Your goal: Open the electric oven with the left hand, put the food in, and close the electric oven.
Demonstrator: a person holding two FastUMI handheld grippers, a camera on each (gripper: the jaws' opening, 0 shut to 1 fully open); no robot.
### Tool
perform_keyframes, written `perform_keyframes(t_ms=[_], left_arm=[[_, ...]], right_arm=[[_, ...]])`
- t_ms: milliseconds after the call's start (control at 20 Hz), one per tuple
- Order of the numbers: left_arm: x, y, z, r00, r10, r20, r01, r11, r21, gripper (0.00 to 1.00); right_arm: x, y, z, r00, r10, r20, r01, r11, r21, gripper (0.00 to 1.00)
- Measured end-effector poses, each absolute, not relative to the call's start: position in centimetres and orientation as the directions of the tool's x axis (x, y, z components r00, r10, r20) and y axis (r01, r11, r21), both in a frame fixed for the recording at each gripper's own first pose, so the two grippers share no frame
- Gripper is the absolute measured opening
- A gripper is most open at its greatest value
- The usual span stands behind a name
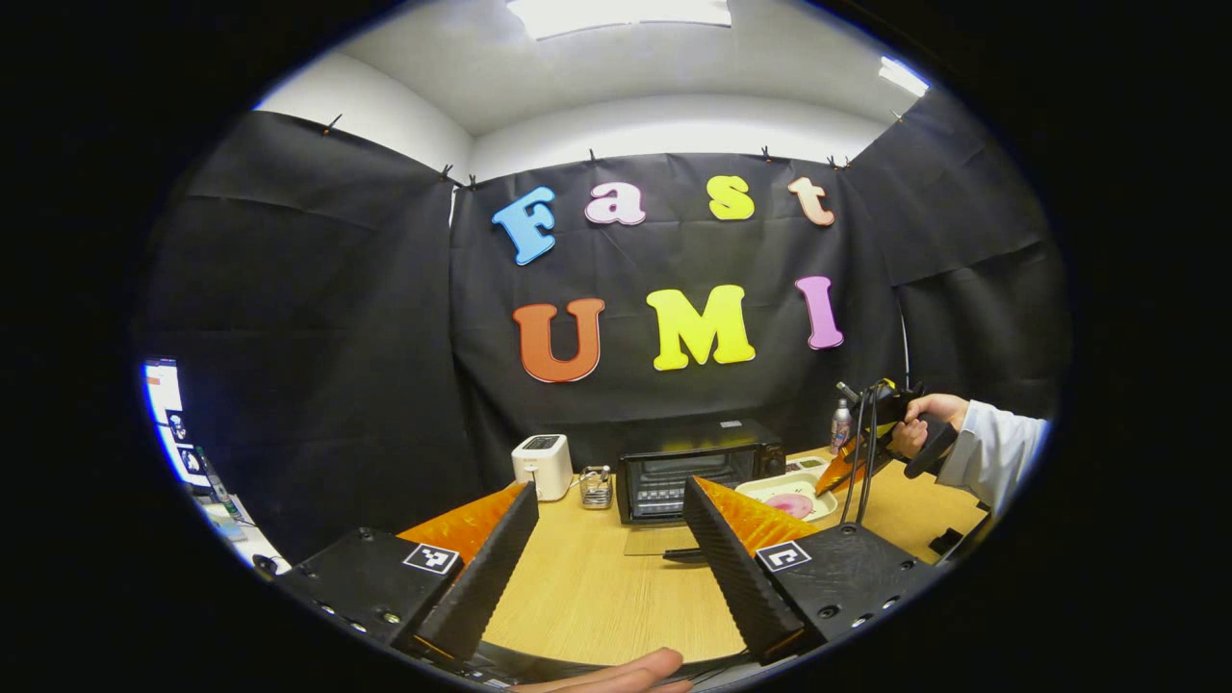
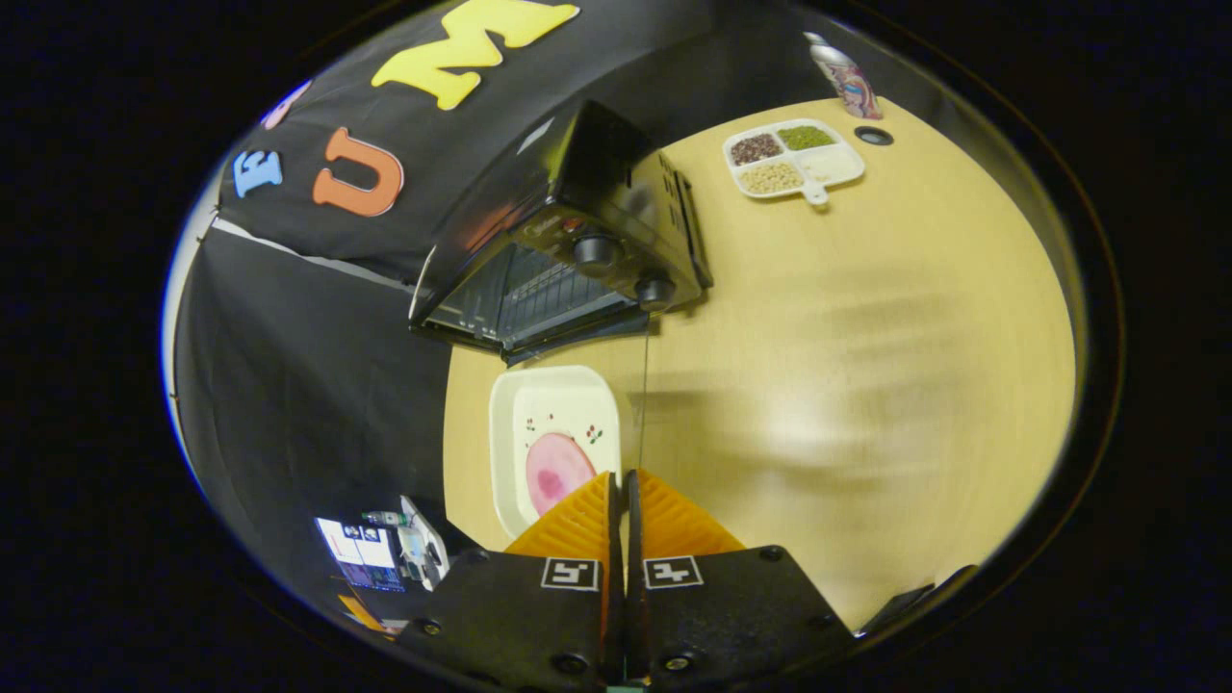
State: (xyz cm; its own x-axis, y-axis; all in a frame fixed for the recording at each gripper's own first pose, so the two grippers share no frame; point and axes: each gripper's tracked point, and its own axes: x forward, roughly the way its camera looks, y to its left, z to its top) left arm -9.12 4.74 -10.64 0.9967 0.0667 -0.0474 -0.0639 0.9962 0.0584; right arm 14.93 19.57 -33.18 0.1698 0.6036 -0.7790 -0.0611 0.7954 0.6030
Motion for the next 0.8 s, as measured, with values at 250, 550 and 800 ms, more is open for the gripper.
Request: perform_keyframes(t_ms=[250,550,800], left_arm=[[-9.3,7.2,-11.6,0.994,0.098,-0.055,-0.095,0.994,0.058,0.96],[-10.2,8.6,-12.4,0.994,0.088,-0.06,-0.085,0.995,0.045,0.96],[-10.8,11.0,-13.6,0.99,0.124,-0.06,-0.12,0.99,0.071,0.96]], right_arm=[[15.9,25.4,-34.0,0.191,0.619,-0.762,-0.03,0.78,0.626,0.01],[19.6,29.3,-35.9,0.294,0.527,-0.797,0.105,0.811,0.575,0.04],[23.7,32.1,-36.7,0.431,0.482,-0.763,0.229,0.759,0.609,0.04]])
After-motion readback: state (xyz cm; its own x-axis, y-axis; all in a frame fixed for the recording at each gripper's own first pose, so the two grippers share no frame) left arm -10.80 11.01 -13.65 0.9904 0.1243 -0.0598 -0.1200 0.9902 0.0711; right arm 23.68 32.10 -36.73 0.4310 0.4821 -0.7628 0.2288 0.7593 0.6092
